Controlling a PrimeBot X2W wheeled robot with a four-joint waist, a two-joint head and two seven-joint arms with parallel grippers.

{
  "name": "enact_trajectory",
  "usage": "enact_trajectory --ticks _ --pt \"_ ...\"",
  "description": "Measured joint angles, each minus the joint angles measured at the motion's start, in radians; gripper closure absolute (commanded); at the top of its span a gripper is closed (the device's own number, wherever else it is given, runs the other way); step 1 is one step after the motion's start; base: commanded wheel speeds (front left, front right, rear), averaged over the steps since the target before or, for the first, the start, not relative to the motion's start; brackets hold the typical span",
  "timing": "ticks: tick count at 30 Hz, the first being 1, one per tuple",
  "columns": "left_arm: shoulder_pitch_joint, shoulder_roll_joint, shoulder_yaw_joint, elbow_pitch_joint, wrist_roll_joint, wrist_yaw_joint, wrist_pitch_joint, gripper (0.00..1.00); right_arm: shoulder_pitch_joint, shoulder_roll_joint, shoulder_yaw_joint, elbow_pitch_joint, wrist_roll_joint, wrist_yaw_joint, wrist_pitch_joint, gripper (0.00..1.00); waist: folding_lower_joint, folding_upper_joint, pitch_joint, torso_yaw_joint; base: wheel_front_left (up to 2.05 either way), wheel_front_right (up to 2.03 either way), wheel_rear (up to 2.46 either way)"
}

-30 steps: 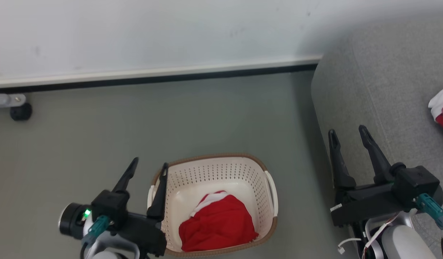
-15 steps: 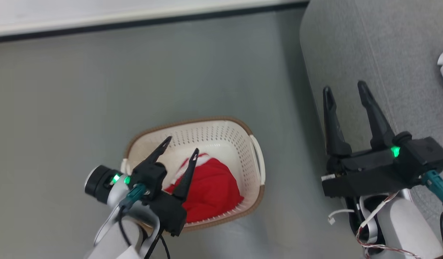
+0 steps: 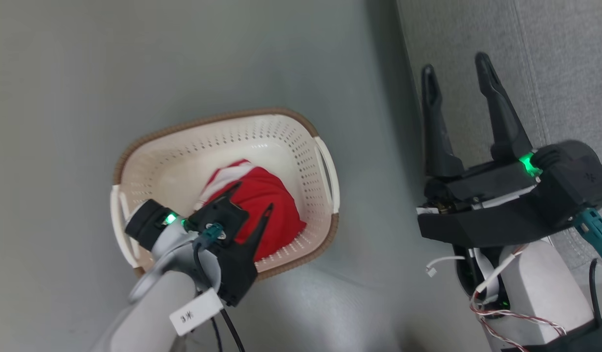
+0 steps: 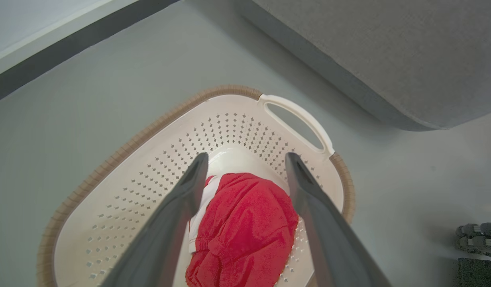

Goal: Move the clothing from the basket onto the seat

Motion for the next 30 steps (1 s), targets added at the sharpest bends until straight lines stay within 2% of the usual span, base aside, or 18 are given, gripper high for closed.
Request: enact_trajectory --ticks 16,30 --pt "-0.113 0.042 -0.022 0.218 0.000 -0.018 0.076 0.00 -0.094 0.018 0.086 0.012 0.001 0.000 -0.048 0.00 -0.0001 0.0000 0.146 -0.102 0.00 0.00 0.00" --pt "-0.161 0.073 0.012 0.365 -0.063 -0.026 0.121 0.00 -0.105 0.022 0.093 0.026 0.012 0.000 -0.096 0.00 -0.0002 -0.0001 0.212 -0.159 0.00 0.00 0.00"
